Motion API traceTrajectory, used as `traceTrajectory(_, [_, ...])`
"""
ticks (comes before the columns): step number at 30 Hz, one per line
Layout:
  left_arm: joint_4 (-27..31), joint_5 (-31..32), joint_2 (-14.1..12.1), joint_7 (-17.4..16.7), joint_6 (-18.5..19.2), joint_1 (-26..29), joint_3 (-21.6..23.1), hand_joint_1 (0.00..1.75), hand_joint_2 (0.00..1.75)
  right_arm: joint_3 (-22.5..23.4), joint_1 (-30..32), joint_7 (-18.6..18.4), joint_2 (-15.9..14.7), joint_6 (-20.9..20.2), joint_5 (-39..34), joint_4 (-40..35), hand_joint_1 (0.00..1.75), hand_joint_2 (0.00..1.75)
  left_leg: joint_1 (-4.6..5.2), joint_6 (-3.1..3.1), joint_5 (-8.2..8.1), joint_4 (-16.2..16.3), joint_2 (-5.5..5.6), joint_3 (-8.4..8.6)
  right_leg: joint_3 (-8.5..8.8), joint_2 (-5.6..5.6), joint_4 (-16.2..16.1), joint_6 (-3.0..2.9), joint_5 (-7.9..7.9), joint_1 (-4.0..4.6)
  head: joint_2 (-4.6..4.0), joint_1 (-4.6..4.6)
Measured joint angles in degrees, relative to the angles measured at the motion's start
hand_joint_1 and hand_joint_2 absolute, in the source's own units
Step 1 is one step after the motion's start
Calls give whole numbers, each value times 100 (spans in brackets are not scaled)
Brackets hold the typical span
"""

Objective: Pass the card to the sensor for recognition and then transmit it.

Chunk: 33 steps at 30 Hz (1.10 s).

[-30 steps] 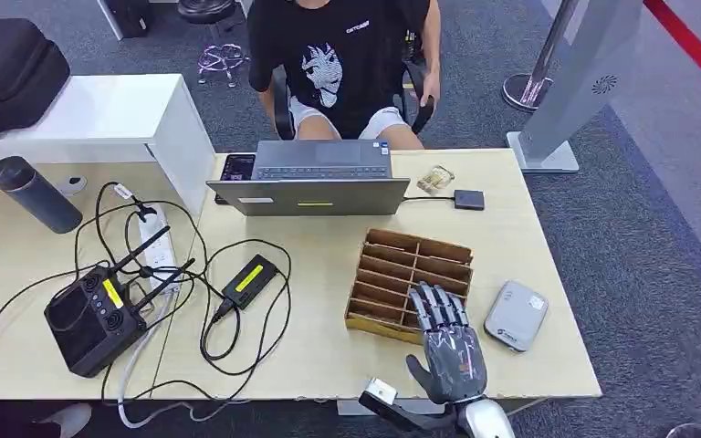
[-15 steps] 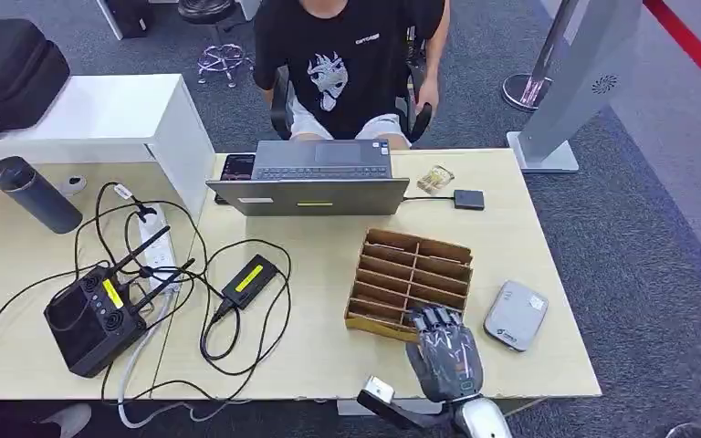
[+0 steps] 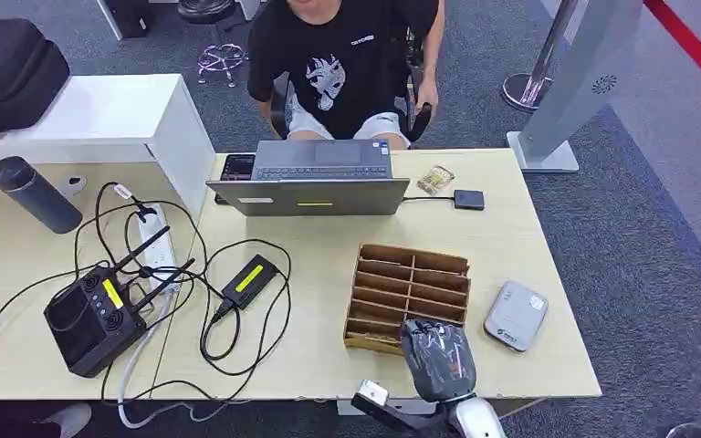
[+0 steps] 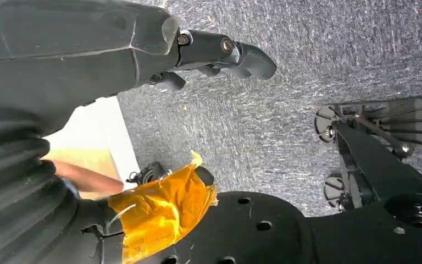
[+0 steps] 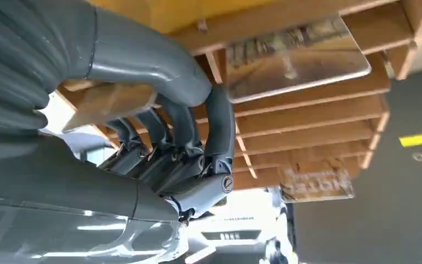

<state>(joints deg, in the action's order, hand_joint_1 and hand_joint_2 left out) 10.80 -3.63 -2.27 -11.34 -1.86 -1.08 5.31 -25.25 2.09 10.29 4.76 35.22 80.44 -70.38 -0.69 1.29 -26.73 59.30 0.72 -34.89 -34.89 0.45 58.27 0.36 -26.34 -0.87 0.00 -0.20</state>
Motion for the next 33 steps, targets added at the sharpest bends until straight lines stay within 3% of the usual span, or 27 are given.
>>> traceTrajectory(6, [0, 59, -2, 0, 24, -2, 0, 0, 175, -41, 0, 72, 2, 345, 205, -364, 171, 175, 0, 0, 0, 0, 0, 0, 0, 0, 0, 0, 0, 0, 0, 0])
traceTrajectory(9, [0, 101, -11, 0, 31, -4, 0, 0, 175, -41, -18, 114, 9, 432, 286, -720, 131, 175, 0, 0, 0, 0, 0, 0, 0, 0, 0, 0, 0, 0, 0, -2])
traceTrajectory(10, [0, 109, -13, 0, 33, -4, 2, 0, 175, -41, -22, 122, 9, 437, 288, -846, 131, 175, 0, 0, 0, 0, 0, 0, 0, 0, 0, 0, 0, 0, 0, 0])
traceTrajectory(11, [0, 122, -15, 0, 35, -4, 2, 0, 175, -39, -32, 138, 9, 439, 293, -960, 117, 175, 0, 0, 0, 0, 0, 0, 0, 0, 0, 0, 0, 0, 0, 0])
traceTrajectory(12, [0, 127, -17, 0, 37, -4, 4, 0, 175, -39, -45, 138, 9, 437, 293, -1085, 82, 175, 0, 0, 0, 0, 0, 0, 0, 0, 0, 0, 0, 0, 0, -2])
traceTrajectory(13, [0, 133, -22, 0, 42, -6, 9, 0, 175, -39, -58, 140, 9, 437, 293, -1183, 10, 175, 0, 0, 0, 0, 0, 1, 0, 0, 0, 0, 0, 0, 0, 0])
traceTrajectory(14, [0, 135, -24, 0, 46, -7, 9, 0, 175, -37, -74, 140, 9, 435, 290, -1289, 0, 175, 0, 0, 0, 0, 0, 1, 0, 0, 0, 0, 0, 0, 0, 0])
traceTrajectory(17, [0, 140, -24, -2, 48, -6, 9, 0, 175, -35, -77, 207, 9, 404, 94, -1505, 0, 175, 0, 0, 0, 0, 0, 1, 0, 0, 0, 0, 0, 0, 0, 0])
traceTrajectory(20, [0, 124, -24, -2, 48, -7, 9, 0, 175, -33, -57, 451, 9, 84, -381, -1661, 0, 175, 0, 0, 0, 0, 0, 1, -1, 0, 0, 0, 0, 0, 0, 0])
traceTrajectory(23, [0, 118, -24, -2, 48, -6, 9, 0, 175, -30, 9, 560, -9, -16, -315, -1698, 0, 175, 0, 0, 0, 0, 0, 1, -1, 0, -1, 0, -1, 0, 0, -2])
traceTrajectory(33, [0, 26, -22, -22, 28, -4, 9, 0, 175, -30, 464, 647, -260, 242, -267, -1598, 0, 175, 1, -5, -7, 0, 1, 0, -1, 0, -1, 4, -8, -1, 0, 0])
